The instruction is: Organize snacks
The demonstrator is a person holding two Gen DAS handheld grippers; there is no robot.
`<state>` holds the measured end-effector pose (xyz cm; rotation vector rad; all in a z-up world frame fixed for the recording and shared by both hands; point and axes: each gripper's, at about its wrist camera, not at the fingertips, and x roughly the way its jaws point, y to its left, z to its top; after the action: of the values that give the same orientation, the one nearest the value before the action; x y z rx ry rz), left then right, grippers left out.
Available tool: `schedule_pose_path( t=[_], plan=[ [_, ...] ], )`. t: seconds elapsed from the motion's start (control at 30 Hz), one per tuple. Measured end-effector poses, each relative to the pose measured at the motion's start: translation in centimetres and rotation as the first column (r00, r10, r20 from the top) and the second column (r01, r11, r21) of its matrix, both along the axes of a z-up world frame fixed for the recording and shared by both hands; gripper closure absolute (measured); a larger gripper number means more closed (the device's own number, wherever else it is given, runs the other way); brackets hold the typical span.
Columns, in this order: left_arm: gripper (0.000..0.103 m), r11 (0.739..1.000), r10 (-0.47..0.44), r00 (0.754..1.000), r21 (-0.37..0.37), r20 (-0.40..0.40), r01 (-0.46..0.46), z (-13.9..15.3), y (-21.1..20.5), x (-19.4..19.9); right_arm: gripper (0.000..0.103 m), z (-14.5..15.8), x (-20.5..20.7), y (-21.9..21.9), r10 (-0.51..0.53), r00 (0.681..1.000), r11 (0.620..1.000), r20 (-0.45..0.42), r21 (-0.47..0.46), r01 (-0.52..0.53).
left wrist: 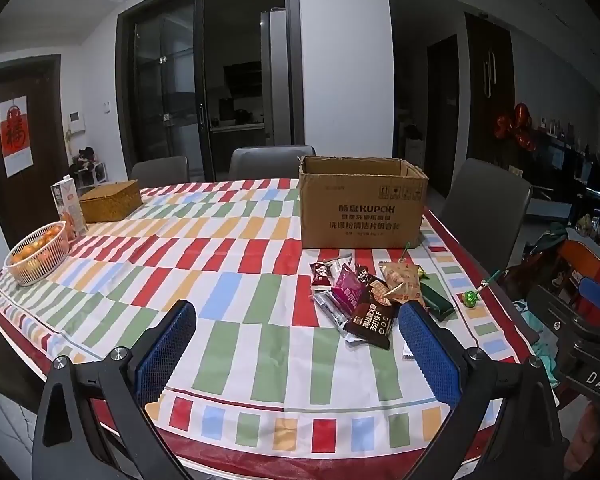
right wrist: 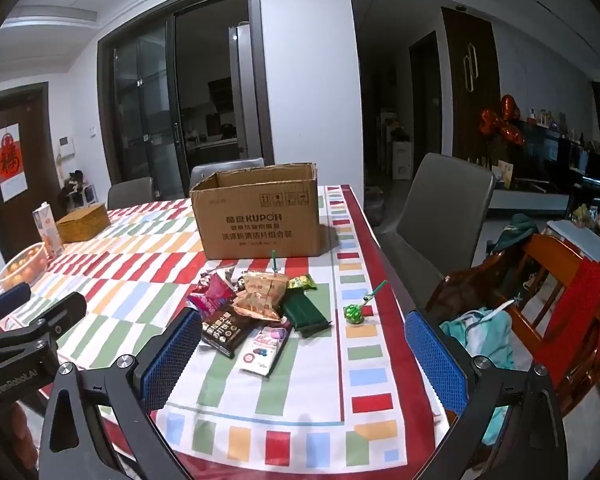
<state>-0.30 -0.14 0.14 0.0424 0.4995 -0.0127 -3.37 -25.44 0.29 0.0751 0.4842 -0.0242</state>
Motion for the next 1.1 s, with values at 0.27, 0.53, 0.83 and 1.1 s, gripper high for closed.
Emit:
schedule_pose_path(
  t=[0.27,0.53,0.83,1.1],
  plan=[
    [0.000,1.000,-0.002,1.000,-0.007,0.002,0.002,0.08,-0.24,-0.25,0.000,-0.19,-0.05,0.24,0.003,1.000,1.000,0.002,-0.003,-0.003],
    [0.000,1.000,-0.001,1.000,-0.009,0.002,0.001,0.04,-0.20,-0.09,0.000,-0.21,-0.23,0.42,0.008,1.000,1.000,0.005,-0.007,-0.008],
    [0.000,1.000,-0.002,1.000,-0.013,0.005,0.002,-0.04,-0.07,-0.13,0.000,-0.24,-0.29,0.45,0.008,1.000,1.000,0.006,-0.009,-0.008],
    [0.000,1.000,0.000,1.000,-0.014,0.006,0.001,-0.07,-0.06,-0.13,0.000,-0.18,-0.31,0.43,0.009,1.000,1.000,0.007,-0.011,-0.009]
  ],
)
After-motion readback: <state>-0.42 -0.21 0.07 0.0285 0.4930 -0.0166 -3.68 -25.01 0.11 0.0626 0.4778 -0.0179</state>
